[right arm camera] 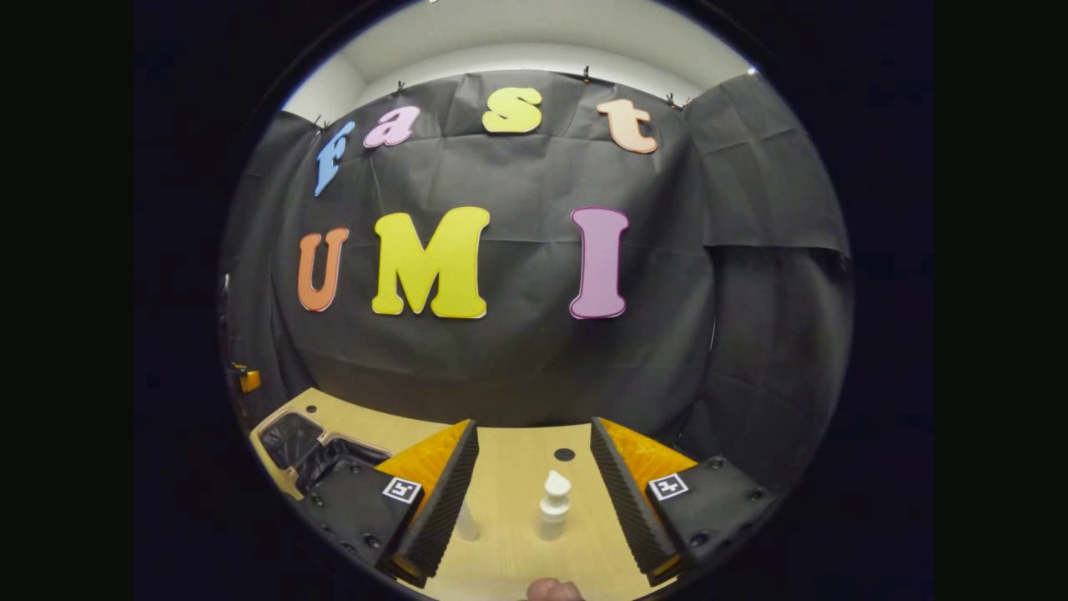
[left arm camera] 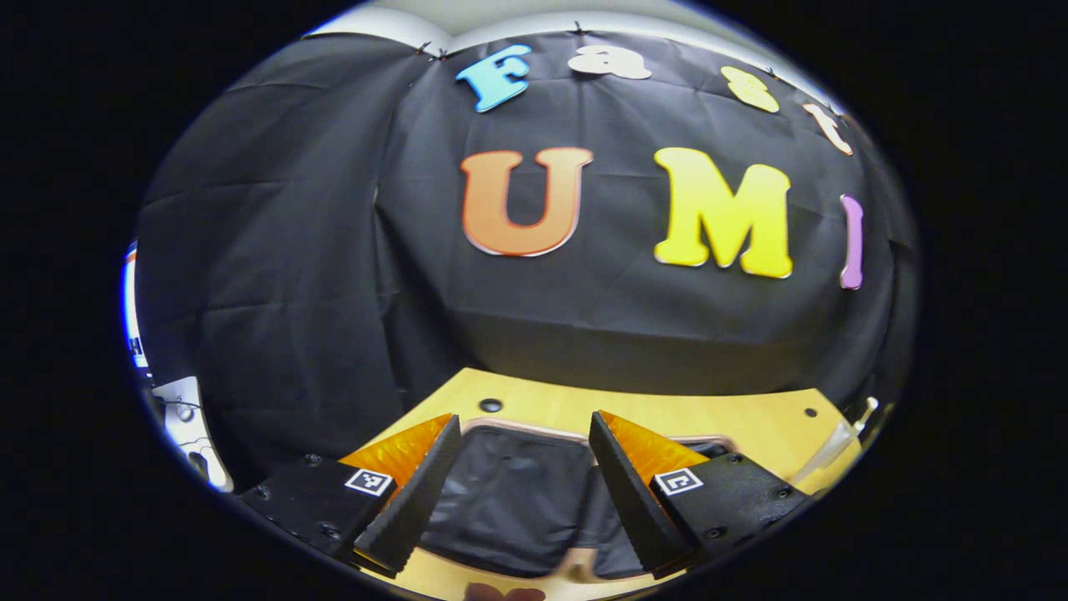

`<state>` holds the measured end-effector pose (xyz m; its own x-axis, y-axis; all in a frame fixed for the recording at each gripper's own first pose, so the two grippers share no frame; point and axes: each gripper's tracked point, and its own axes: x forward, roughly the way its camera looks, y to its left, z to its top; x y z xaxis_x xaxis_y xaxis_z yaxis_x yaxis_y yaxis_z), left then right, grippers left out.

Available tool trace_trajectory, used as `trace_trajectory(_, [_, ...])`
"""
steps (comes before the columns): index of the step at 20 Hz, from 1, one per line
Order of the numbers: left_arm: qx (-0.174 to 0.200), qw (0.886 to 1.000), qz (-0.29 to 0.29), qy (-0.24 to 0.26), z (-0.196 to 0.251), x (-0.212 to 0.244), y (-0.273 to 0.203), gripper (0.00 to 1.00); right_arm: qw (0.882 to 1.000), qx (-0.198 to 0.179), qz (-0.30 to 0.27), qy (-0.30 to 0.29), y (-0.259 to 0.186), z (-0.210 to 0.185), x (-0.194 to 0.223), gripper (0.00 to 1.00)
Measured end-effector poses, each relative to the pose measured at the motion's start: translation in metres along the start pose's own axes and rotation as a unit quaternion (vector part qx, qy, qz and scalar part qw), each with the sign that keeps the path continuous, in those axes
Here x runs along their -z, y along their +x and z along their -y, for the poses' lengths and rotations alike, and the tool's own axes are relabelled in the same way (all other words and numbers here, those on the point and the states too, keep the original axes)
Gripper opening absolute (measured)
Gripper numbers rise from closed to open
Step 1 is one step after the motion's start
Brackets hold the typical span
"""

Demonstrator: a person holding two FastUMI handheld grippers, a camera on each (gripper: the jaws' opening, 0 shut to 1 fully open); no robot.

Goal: First open the suitcase, pack the skin care products into it, and then close the suitcase.

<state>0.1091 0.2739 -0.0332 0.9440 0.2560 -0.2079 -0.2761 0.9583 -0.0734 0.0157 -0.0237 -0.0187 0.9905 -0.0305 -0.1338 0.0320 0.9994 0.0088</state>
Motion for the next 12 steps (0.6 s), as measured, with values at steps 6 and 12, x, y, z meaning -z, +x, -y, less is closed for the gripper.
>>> trace_trajectory(6, [0.094,0.995,0.009,0.026,0.167,0.008,-0.046,0.98,1.0,0.006,-0.014,0.005,-0.001,0.053,0.025,0.8])
trace_trajectory(12, [0.187,0.981,-0.047,0.03,0.288,0.082,-0.068,0.98,0.999,0.009,-0.041,-0.003,-0.005,0.094,0.049,0.8])
